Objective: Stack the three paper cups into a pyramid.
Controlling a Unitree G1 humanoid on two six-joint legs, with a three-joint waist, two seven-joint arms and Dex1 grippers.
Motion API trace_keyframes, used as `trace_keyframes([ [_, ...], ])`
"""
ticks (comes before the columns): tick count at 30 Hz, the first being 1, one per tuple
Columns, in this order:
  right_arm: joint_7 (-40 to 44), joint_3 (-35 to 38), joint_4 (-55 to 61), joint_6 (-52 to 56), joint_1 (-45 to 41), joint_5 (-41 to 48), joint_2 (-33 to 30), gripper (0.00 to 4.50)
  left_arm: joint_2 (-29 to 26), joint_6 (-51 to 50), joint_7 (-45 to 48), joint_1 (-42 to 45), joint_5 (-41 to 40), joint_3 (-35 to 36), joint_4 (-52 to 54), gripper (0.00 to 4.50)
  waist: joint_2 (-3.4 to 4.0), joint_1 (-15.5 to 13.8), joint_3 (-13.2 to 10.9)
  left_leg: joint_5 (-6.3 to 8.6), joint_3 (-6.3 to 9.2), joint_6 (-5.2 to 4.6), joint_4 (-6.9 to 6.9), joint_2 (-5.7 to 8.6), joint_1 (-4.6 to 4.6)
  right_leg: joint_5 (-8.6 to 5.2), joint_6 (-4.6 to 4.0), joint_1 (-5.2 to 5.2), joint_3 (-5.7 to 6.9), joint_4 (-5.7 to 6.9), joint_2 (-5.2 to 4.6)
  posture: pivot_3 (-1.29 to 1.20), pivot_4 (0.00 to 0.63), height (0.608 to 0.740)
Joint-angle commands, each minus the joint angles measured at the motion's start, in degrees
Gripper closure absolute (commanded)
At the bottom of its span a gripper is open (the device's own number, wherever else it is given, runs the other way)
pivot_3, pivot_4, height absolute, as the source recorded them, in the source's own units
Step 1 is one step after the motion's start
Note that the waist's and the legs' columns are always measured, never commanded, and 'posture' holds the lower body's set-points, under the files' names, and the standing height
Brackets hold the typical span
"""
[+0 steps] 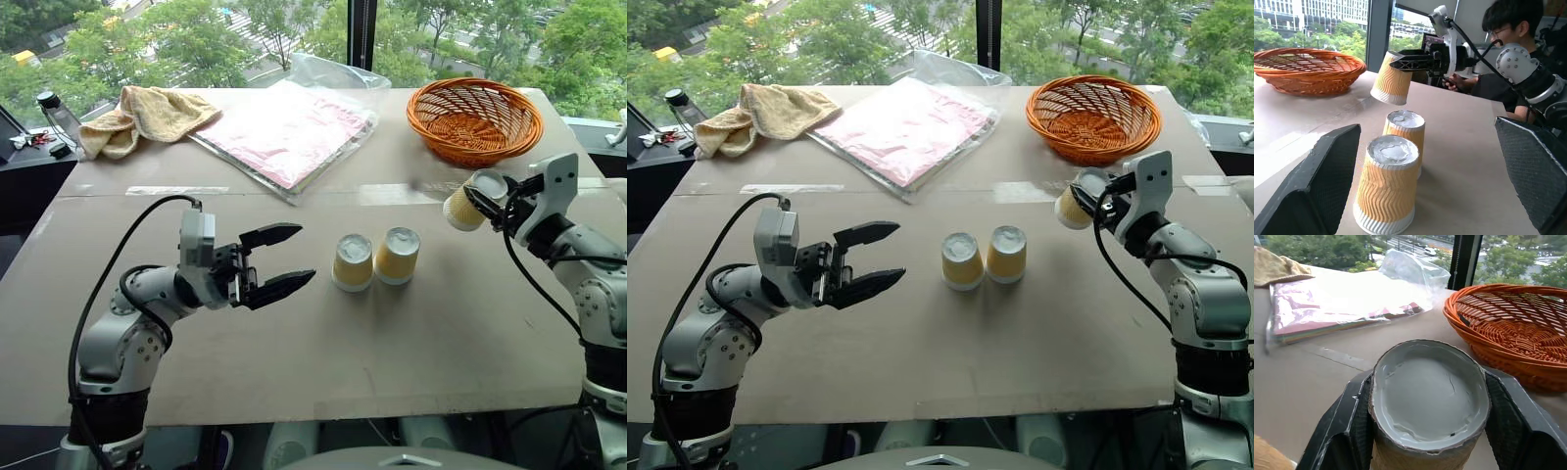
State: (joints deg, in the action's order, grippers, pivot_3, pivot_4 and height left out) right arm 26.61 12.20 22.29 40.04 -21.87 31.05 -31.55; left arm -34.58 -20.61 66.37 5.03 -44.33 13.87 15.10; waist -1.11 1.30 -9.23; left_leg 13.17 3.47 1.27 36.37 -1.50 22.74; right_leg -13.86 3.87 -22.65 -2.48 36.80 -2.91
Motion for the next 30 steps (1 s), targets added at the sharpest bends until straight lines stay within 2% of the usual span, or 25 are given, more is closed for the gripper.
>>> trace_keyframes([
  [1, 1.2, -1.4, 7.7, 7.4, -4.9, 7.2, -1.6, 2.25, -2.7, -0.9, 6.5, -1.9, -4.8, 4.0, -2.0, 0.0, 0.0, 0.1, 0.0, 0.0, 0.0, 0.0, 0.0, 0.0, 0.01, 0.0, 0.0, 0.0, 0.0, 0.0, 0.0, 0.0, 0.15, 0.74],
  [8, 1.5, -8.5, 11.4, 16.1, -13.5, 11.3, -3.6, 2.25, -5.8, -0.1, 13.5, -7.0, -4.4, 6.7, -6.3, 0.0, -0.01, 0.3, 0.0, 0.0, -0.04, 0.0, 0.01, 0.0, 0.04, -0.13, -0.22, -0.02, -0.01, -0.04, -0.03, 0.0, 0.15, 0.74],
  [19, 1.7, -12.4, 13.3, 18.9, -14.9, 11.9, -4.3, 2.25, -6.2, 1.2, 16.0, -9.1, -4.6, 10.8, -11.0, 0.0, -0.06, 0.1, 0.0, 0.0, -0.01, 0.0, -0.01, -0.01, 0.1, -0.12, -0.21, -0.09, 0.03, -0.03, -0.03, 0.0, 0.15, 0.74],
  [30, 1.1, -14.8, 13.7, 18.4, -15.0, 10.0, -3.7, 2.25, -5.7, -2.1, 13.8, -1.3, -9.0, 12.2, -12.0, 0.0, -0.08, -0.3, 0.0, 0.0, 0.0, 0.0, -0.01, -0.01, 0.1, -0.11, -0.19, -0.1, 0.04, -0.03, -0.03, 0.0, 0.15, 0.74],
])
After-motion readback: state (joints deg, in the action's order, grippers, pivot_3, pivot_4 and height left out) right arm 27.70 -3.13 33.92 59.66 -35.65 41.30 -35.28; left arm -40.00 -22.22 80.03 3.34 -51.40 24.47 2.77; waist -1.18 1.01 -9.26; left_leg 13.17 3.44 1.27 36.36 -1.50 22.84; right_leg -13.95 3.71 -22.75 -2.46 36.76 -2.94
